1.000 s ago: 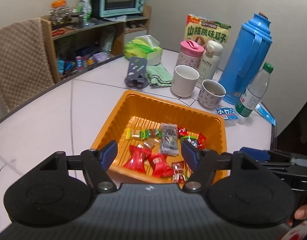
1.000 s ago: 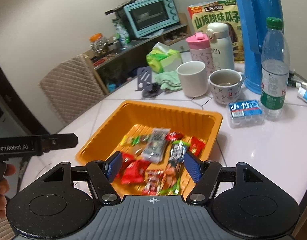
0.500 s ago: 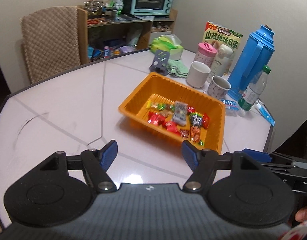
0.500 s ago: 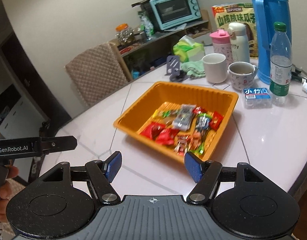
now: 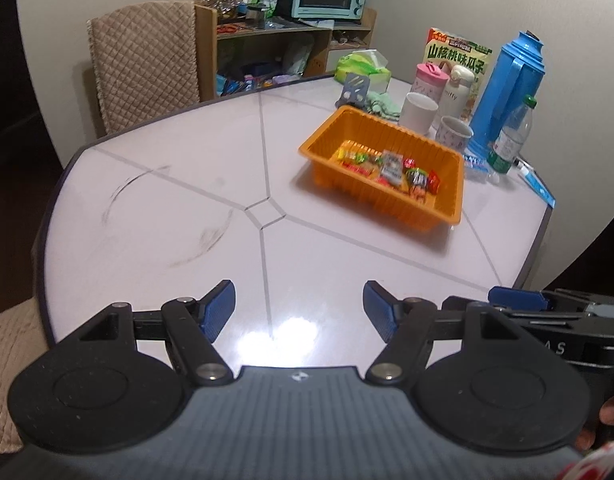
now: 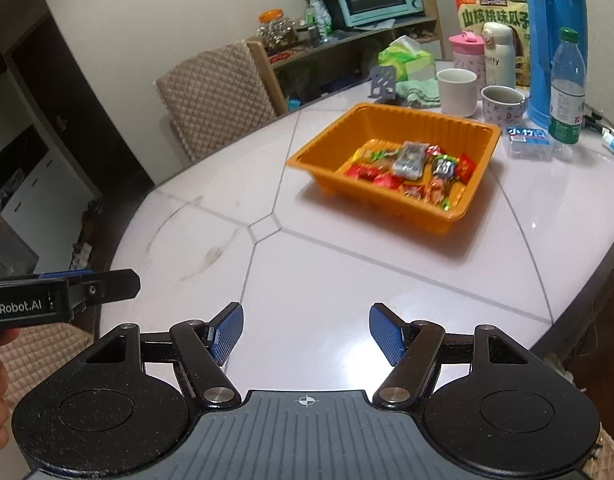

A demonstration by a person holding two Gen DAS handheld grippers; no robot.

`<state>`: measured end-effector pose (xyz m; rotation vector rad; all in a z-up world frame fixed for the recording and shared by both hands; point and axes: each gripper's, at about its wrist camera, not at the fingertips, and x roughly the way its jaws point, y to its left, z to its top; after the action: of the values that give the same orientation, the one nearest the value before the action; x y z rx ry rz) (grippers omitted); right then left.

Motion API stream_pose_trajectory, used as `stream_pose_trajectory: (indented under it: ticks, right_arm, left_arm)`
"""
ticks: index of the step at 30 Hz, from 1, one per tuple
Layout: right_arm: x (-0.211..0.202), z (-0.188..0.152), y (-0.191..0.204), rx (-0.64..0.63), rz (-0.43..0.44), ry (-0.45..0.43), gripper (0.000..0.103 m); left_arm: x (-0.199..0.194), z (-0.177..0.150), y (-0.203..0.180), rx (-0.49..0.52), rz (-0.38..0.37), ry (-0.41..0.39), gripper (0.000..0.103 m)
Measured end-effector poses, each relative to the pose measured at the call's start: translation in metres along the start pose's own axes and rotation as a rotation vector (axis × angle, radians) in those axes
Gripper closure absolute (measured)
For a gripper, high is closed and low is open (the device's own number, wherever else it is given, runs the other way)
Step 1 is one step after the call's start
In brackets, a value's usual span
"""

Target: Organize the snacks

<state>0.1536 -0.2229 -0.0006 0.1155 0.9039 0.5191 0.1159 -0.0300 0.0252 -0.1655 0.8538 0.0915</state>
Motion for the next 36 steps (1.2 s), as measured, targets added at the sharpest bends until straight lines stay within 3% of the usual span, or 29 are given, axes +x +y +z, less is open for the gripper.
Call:
stream_pose_trajectory:
  ticks: [19, 36]
  right_arm:
    - [-0.025, -0.072, 0.073, -0.031, -0.035, 0.035, 0.033]
    - [-0.026, -0.083, 0.087, -0.060, -0.034, 0.046, 0.033]
  left_arm:
    - [-0.052, -0.083, 0.048, 0.004, -0.030, 0.042, 0.034]
    - [-0.057, -0.097, 0.057, -0.015, -0.035, 0.058, 0.034]
